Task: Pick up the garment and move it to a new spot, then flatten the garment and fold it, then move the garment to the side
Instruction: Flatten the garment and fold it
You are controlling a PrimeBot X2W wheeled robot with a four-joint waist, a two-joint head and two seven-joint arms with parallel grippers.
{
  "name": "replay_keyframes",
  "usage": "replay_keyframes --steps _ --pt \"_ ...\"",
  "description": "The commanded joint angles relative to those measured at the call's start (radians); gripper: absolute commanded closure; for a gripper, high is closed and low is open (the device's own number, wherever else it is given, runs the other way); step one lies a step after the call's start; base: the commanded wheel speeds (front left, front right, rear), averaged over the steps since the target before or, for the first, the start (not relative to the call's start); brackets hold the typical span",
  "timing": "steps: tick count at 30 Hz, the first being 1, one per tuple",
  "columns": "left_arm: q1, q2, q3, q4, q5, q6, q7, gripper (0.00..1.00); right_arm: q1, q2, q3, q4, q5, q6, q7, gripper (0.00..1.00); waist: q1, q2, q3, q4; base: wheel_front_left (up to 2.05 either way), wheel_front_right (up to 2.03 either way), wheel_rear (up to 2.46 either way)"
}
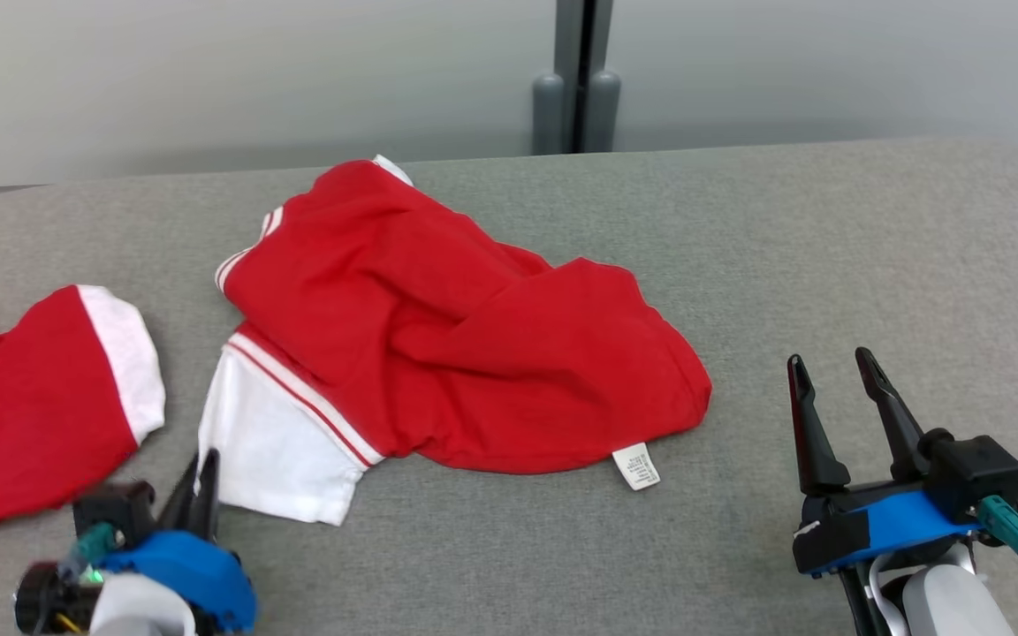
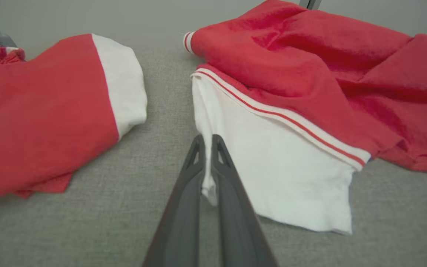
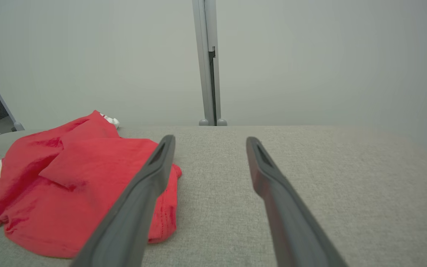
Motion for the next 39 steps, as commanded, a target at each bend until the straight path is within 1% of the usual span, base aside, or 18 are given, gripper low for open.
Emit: replay_keyframes --steps 1,6,10,15,18,19,20,21,25,31,35,39 --pt "0.037 0.003 0.000 -0.029 -0.003 0.013 0.009 1.00 0.012 -0.004 -0.004 0.002 0.001 0.001 -0.004 0.00 0.0000 0.0000 -0.004 0.007 0.00 0.00 0.00" --pt "0.181 0.001 0.006 -0.208 -0.024 0.075 0.058 1.00 0.023 -0.005 -0.010 0.007 -0.003 0.001 -0.004 0.00 0.0000 0.0000 -0.024 0.032 0.00 0.00 0.00" --pt "0.303 0.010 0.008 -0.362 -0.035 0.127 0.108 1.00 0.031 -0.005 -0.010 0.013 -0.007 0.001 -0.004 0.00 0.0000 0.0000 -0.035 0.050 0.00 0.00 0.00" --pt "0.412 0.018 -0.002 -0.526 -0.045 0.173 0.173 1.00 0.031 -0.005 -0.027 0.019 -0.022 0.001 -0.004 0.00 0.0000 0.0000 -0.044 0.075 0.00 0.00 0.00" --pt "0.447 0.016 -0.008 -0.572 -0.053 0.188 0.199 1.00 0.030 -0.005 -0.022 0.024 -0.022 0.001 -0.004 0.00 0.0000 0.0000 -0.050 0.083 0.00 0.00 0.00" --pt "0.453 0.016 -0.010 -0.579 -0.050 0.195 0.201 0.73 0.030 -0.005 -0.020 0.025 -0.022 0.001 -0.004 0.00 0.0000 0.0000 -0.052 0.084 0.00 0.00 0.00" --pt "0.456 0.010 -0.010 -0.586 -0.051 0.197 0.196 0.41 0.028 -0.005 -0.016 0.028 -0.022 0.001 -0.004 0.00 0.0000 0.0000 -0.054 0.084 0.00 0.00 0.00" --pt "0.457 0.005 -0.010 -0.590 -0.051 0.203 0.188 0.00 0.027 -0.005 -0.015 0.030 -0.022 0.001 -0.004 0.00 0.0000 0.0000 -0.056 0.084 0.00 0.00 0.00" --pt "0.435 0.014 0.007 -0.596 -0.022 0.209 0.118 0.00 0.027 -0.005 -0.006 0.034 -0.022 0.001 -0.004 0.00 0.0000 0.0000 -0.064 0.076 0.00 0.00 0.00" --pt "0.387 0.010 0.031 -0.598 0.013 0.220 0.001 0.00 0.036 -0.004 -0.004 0.035 -0.026 0.001 -0.004 0.00 0.0000 0.0000 -0.081 0.057 0.00 0.00 0.00" --pt "0.348 0.004 0.046 -0.605 0.029 0.216 -0.040 0.00 0.040 -0.005 -0.002 0.032 -0.030 0.001 -0.004 0.00 0.0000 0.0000 -0.089 0.042 0.00 0.00 0.00" --pt "0.305 -0.002 0.060 -0.603 0.047 0.211 -0.060 0.00 0.040 -0.005 -0.002 0.033 -0.034 0.001 -0.004 0.00 0.0000 0.0000 -0.095 0.025 0.00 0.00 0.00"
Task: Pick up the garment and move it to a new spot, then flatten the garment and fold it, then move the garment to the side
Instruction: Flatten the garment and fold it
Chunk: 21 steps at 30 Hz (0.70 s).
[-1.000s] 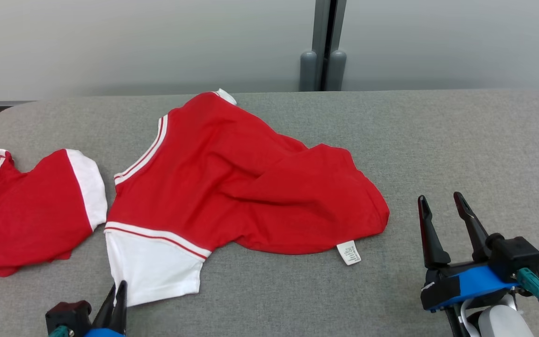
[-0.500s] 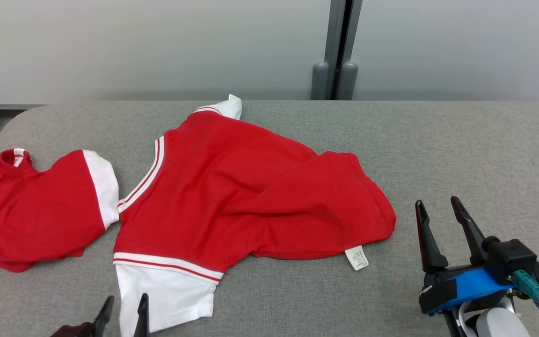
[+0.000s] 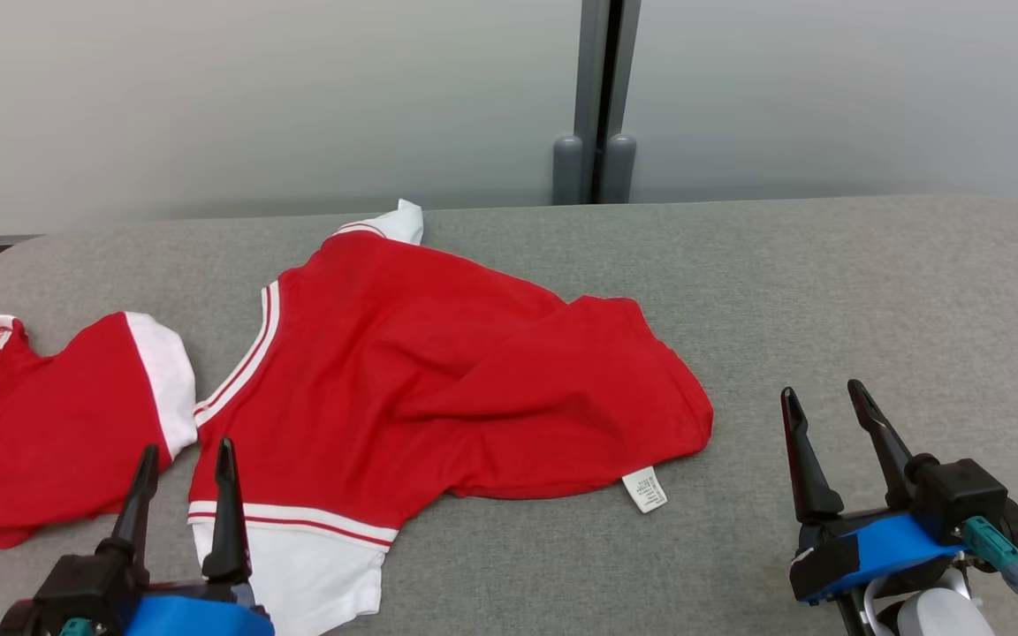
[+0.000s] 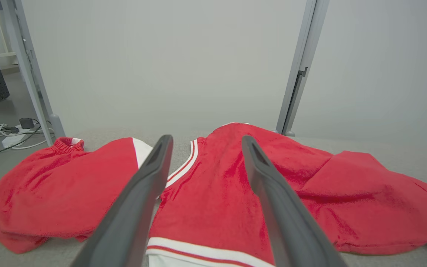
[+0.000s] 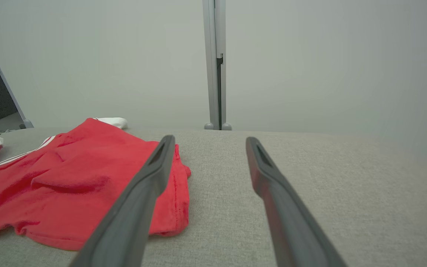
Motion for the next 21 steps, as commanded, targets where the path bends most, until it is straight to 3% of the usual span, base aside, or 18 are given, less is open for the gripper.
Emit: replay_keyframes --steps 1,10,21 --pt "-0.029 -0.002 0.008 0.001 0.012 -0.006 -0.009 0.00 0.005 -0.005 0.000 0.000 -0.008 0.001 -0.004 0.00 0.0000 0.0000 -0.004 -0.009 0.00 0.00 0.00" --pt "-0.110 -0.024 0.042 0.049 0.058 -0.053 -0.017 0.00 0.008 -0.005 -0.003 -0.002 -0.007 0.001 -0.004 0.00 0.0000 0.0000 0.003 -0.040 0.00 0.00 0.00" --pt "-0.141 -0.088 0.128 0.124 0.115 -0.127 -0.018 0.00 0.003 -0.004 -0.001 0.009 0.003 0.001 -0.004 0.00 0.0000 0.0000 0.024 -0.062 0.00 0.00 0.00"
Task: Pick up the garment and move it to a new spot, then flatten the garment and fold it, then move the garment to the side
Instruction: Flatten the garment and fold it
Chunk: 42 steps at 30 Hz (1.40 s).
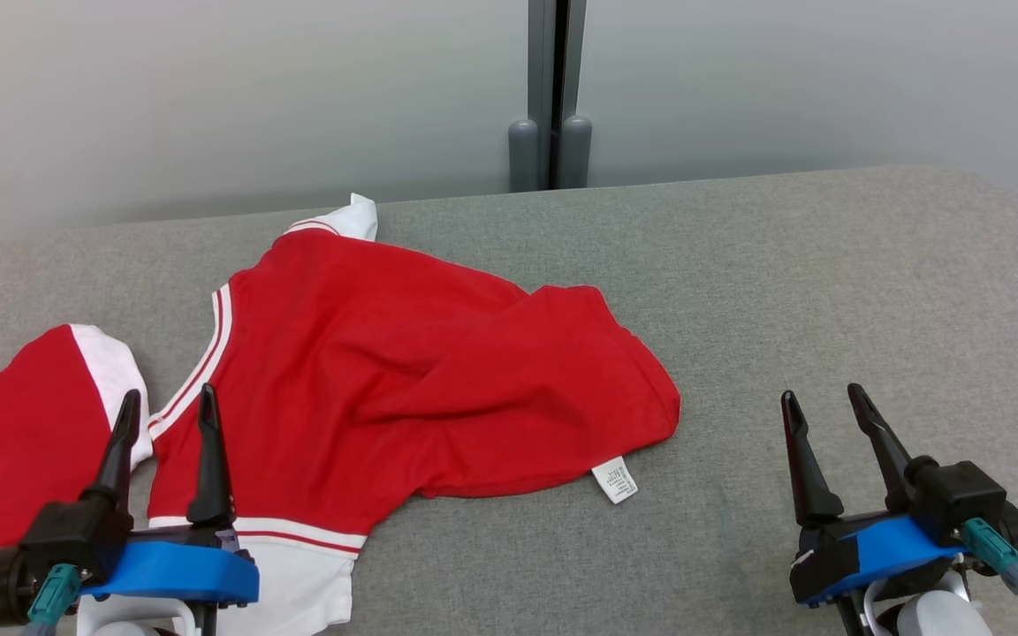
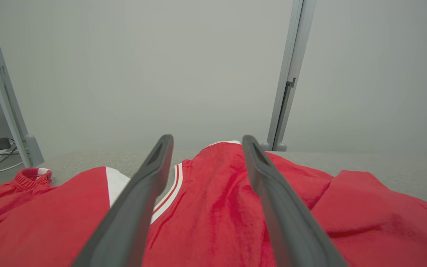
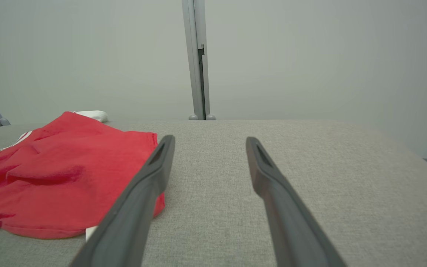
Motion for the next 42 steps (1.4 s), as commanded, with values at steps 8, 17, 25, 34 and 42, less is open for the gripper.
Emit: replay_keyframes --steps 8,17,25,34,42 --pt "-0.017 -0.042 0.052 0.019 0.053 -0.042 -0.005 0.00 -0.042 -0.004 0.035 0.026 -0.006 0.001 -0.004 0.00 -0.0001 0.0000 0.009 0.016 0.00 0.00 0.00" --pt "-0.030 -0.080 0.083 0.021 0.098 -0.081 -0.005 0.00 -0.162 -0.005 0.119 0.156 -0.009 0.001 -0.004 0.00 -0.0001 0.0000 0.035 0.064 0.00 0.00 0.00" --pt "-0.056 -0.106 0.093 0.036 0.127 -0.110 -0.005 0.00 -0.223 -0.004 0.099 0.375 -0.014 0.001 -0.004 0.00 -0.0001 0.0000 0.071 0.120 0.00 0.00 0.00" --pt "-0.075 -0.125 0.110 0.056 0.145 -0.129 -0.005 0.00 -0.283 -0.005 0.109 0.568 0.026 0.001 -0.004 0.00 -0.0001 0.0000 0.088 0.154 0.00 0.00 0.00" --pt "-0.068 -0.138 0.126 0.066 0.156 -0.139 -0.005 0.00 -0.297 -0.005 0.127 0.585 0.082 0.001 -0.003 1.00 -0.0001 0.0000 0.076 0.147 0.00 0.00 0.00"
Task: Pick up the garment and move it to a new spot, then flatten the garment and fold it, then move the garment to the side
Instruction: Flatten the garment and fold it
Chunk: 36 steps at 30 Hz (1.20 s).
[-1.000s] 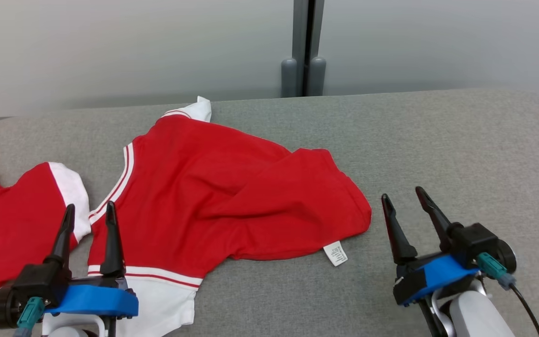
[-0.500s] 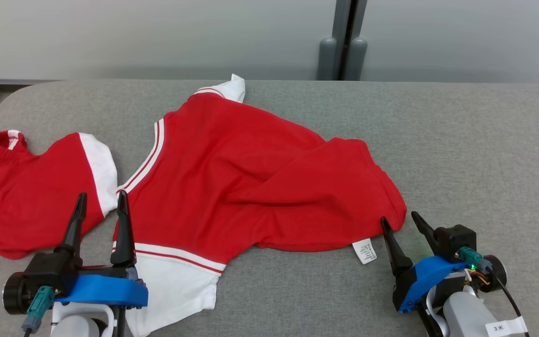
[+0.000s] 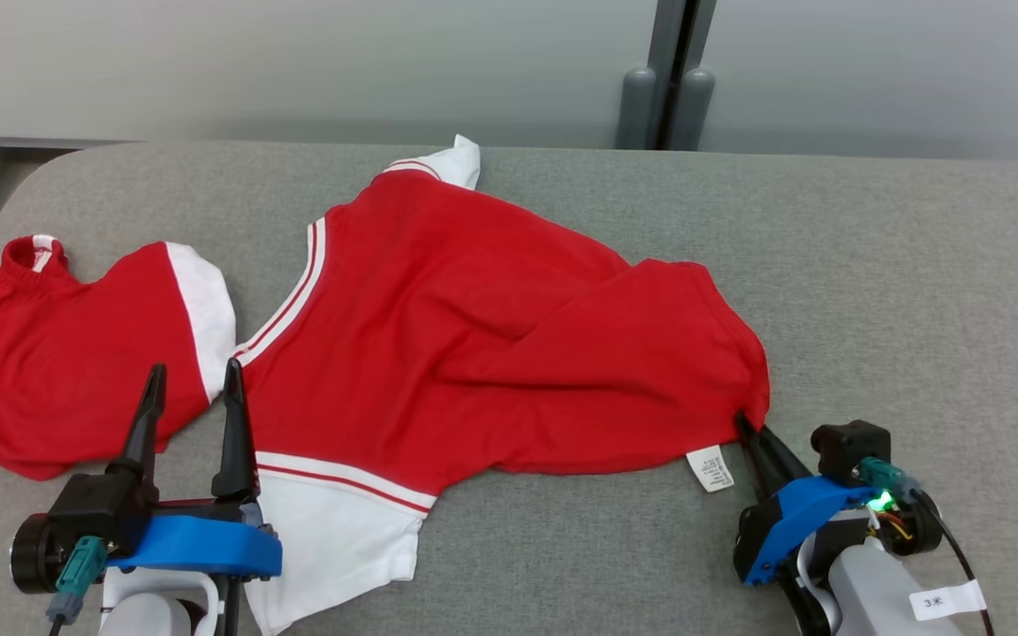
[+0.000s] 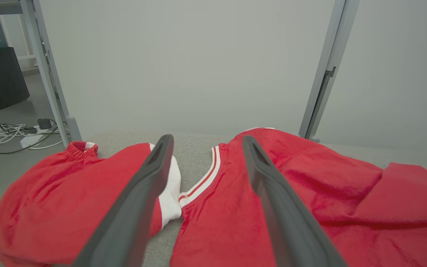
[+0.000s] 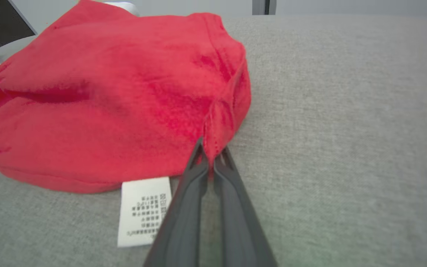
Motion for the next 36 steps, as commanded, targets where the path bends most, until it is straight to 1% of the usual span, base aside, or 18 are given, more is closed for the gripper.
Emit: replay_keyframes --steps 1,11,14,20,25,26,30,31,32,33,36 --pt "0.001 -0.002 0.007 0.003 0.003 -0.004 -0.005 0.00 -0.003 -0.007 -0.013 -0.014 -0.001 0.001 -0.001 1.00 -0.0001 0.0000 -0.008 -0.010 0.00 0.00 0.00" --pt "0.038 -0.017 0.031 0.016 0.011 -0.009 -0.005 0.00 0.093 -0.006 -0.139 -0.141 -0.078 0.000 -0.001 1.00 -0.0001 0.0000 -0.043 -0.090 0.00 0.00 0.00" --pt "0.040 -0.021 0.031 0.021 0.013 -0.011 -0.005 0.00 0.138 -0.006 -0.161 -0.174 -0.091 0.000 -0.001 1.00 -0.0001 0.0000 -0.052 -0.108 0.00 0.00 0.00" --pt "0.058 -0.027 0.030 0.022 0.019 -0.012 -0.005 0.00 0.258 -0.025 -0.213 -0.250 -0.107 0.000 -0.001 1.00 -0.0001 0.0000 -0.065 -0.133 0.00 0.00 0.00" --pt "0.060 -0.029 0.032 0.021 0.022 -0.014 -0.005 0.00 0.362 -0.040 -0.285 -0.322 -0.113 0.000 0.007 1.00 -0.0001 0.0000 -0.065 -0.147 0.00 0.00 0.00" --pt "0.060 -0.030 0.032 0.020 0.022 -0.015 -0.005 0.00 0.401 -0.040 -0.318 -0.357 -0.113 0.000 0.020 1.00 -0.0001 0.0000 -0.062 -0.151 0.00 0.00 0.00" --pt "0.055 -0.030 0.032 0.022 0.023 -0.016 -0.005 0.00 0.452 -0.029 -0.345 -0.418 -0.117 0.000 0.052 1.00 -0.0001 0.0000 -0.056 -0.159 0.00 0.00 0.00" --pt "0.053 -0.031 0.032 0.022 0.023 -0.017 -0.005 0.00 0.457 -0.026 -0.347 -0.431 -0.116 0.000 0.057 0.55 -0.0001 0.0000 -0.055 -0.160 0.00 0.00 0.00" --pt "0.052 -0.031 0.032 0.023 0.024 -0.017 -0.005 0.00 0.460 -0.024 -0.349 -0.449 -0.113 0.000 0.059 0.02 -0.0001 0.0000 -0.054 -0.162 0.00 0.00 0.00" --pt "0.051 -0.032 0.032 0.023 0.024 -0.017 -0.005 0.00 0.460 -0.021 -0.349 -0.463 -0.114 0.000 0.064 0.00 -0.0001 0.0000 -0.053 -0.163 0.00 0.00 0.00" --pt "0.048 -0.033 0.030 0.022 0.025 -0.017 -0.005 0.00 0.444 -0.016 -0.346 -0.519 -0.126 0.000 0.060 0.00 -0.0001 0.0000 -0.054 -0.161 0.00 0.00 0.00"
